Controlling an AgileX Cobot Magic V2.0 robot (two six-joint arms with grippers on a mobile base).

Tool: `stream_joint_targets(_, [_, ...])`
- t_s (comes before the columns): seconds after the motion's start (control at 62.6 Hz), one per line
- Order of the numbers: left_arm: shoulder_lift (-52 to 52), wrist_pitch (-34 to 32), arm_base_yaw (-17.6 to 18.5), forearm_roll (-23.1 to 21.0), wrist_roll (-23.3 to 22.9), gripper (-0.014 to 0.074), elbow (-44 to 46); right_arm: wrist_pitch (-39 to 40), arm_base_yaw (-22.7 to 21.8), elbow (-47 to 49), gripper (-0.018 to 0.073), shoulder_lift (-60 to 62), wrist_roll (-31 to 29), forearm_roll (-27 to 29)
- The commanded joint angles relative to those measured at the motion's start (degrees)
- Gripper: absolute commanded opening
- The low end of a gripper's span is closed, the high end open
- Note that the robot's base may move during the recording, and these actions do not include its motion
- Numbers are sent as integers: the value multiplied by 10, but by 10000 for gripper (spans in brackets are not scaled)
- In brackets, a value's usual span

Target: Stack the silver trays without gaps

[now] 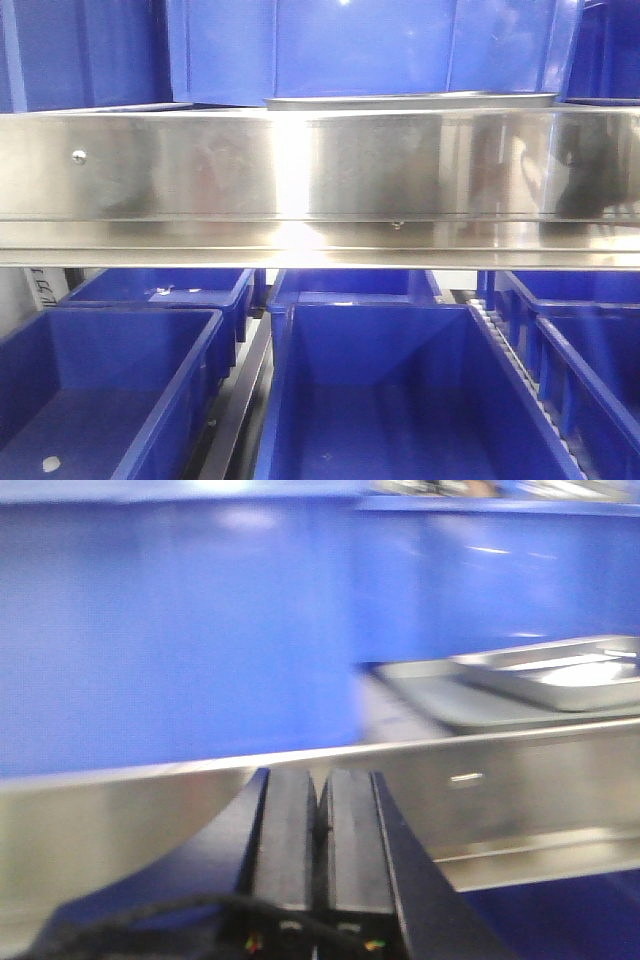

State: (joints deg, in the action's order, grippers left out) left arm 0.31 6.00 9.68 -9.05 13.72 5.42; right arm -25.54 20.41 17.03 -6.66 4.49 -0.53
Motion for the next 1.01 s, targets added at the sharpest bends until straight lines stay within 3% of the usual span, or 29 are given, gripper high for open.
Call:
stream_joint_targets(0.0, [-9,-85,-28,-9,3,-48,-20,53,0,16,57,-5,-4,-5])
stream_joint_targets(0.096, [-18,-156,-49,-9,2,-48,-73,53,0,16,57,-5,-4,-5])
stream_joint_targets(0.144, [-18,-126,-53,-5,2,-48,-67,53,0,16,57,-5,-4,-5])
stream_joint_targets(0.99, [-18,-137,-55,-5,2,-48,-69,51,-2,13,57,-8,0,0])
